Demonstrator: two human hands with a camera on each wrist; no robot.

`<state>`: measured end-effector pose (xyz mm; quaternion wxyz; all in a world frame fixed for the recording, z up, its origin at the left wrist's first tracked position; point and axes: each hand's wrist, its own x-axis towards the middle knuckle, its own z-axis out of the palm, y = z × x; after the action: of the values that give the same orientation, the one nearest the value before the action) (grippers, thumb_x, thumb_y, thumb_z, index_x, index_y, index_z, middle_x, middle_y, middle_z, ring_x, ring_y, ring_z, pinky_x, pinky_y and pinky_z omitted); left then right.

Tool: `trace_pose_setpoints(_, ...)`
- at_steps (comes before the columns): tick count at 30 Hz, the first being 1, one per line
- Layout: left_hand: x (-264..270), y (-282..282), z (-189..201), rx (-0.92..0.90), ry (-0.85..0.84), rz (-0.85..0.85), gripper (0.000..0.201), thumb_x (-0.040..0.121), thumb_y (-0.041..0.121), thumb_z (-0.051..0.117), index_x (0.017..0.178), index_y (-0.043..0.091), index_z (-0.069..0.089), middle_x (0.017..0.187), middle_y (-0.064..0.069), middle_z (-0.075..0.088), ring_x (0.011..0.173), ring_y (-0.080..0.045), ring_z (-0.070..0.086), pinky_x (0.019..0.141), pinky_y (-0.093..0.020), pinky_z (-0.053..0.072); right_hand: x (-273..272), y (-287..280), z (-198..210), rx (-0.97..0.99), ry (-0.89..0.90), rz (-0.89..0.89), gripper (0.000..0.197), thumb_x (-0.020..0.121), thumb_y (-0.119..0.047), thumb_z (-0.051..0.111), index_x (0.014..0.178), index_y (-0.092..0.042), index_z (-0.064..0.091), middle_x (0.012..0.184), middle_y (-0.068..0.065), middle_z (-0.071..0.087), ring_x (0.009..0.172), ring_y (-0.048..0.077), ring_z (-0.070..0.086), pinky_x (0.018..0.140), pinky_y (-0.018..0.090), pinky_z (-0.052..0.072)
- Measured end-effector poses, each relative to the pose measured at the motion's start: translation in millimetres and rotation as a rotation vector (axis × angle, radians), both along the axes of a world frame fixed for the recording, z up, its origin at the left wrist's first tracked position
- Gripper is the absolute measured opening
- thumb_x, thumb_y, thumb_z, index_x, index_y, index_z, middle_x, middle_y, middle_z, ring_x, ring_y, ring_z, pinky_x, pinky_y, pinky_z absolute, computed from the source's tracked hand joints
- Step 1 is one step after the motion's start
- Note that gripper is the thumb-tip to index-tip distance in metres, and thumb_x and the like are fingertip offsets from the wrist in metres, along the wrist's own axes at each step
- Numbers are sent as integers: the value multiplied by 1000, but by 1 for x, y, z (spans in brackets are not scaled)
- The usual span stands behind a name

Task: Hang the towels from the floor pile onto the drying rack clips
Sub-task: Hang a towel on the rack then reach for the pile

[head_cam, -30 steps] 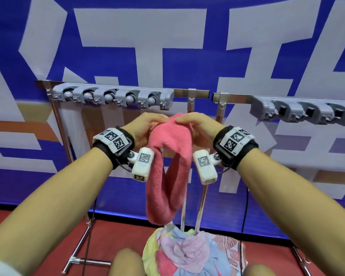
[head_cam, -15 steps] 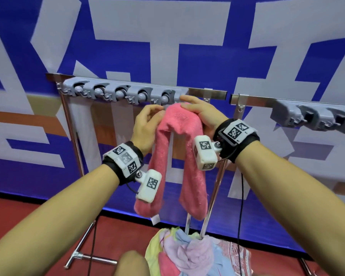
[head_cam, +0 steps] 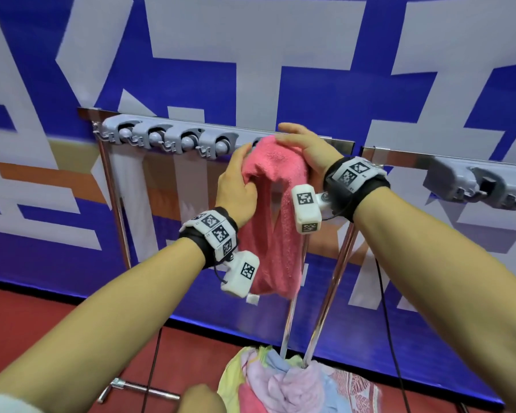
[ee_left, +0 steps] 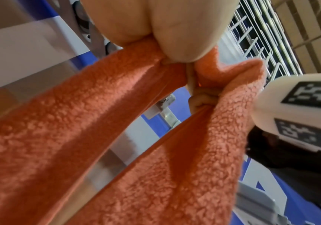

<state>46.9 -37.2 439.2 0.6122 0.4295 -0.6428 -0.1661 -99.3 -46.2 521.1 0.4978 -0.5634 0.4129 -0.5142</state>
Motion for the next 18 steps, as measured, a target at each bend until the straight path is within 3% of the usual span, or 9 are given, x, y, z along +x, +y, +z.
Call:
trace_pose_setpoints(5,-18,-23,15,-40,86,4,68,73,-16,38,131,14,58,109,8,63,97,7,53,84,4,35,-12,-16,1,-18,-36,-56,44,93,-13,61,136,-15,50,127,13,60,107,28,64,89,40,55)
trace_pose_setpoints(10,-25,-39,18,-99,216,55,69,68,-17,33,126,9,61,114,3,65,111,-7,59,99,-8,39,-20,-25,-4,20,-57,27,42,95,-3,55,135,-14,50,109,9,62,83,21,65,67,30,57)
trace_pose_setpoints(13,-21,-38,16,-187,235,125,61,69,-14,35,119,8,63,109,2,65,103,-3,58,97,-11,42,-13,-29,0,17,-64,99,39,94,1,55,130,-13,51,108,8,62,85,22,65,71,33,57)
trace_pose_setpoints(16,-15,-43,18,-229,234,151,63,67,-14,36,119,11,63,112,-2,68,107,-14,62,101,-27,47,-8,-34,7,19,-73,82,36,95,-1,54,126,-18,52,109,10,62,86,24,66,75,39,58)
trace_pose_setpoints(18,-17,-44,18,-221,182,172,61,68,-14,38,118,10,63,111,-3,69,104,-14,61,98,-20,46,-10,-37,8,14,-64,54,38,95,-1,55,129,-17,53,111,11,63,85,23,66,74,38,58)
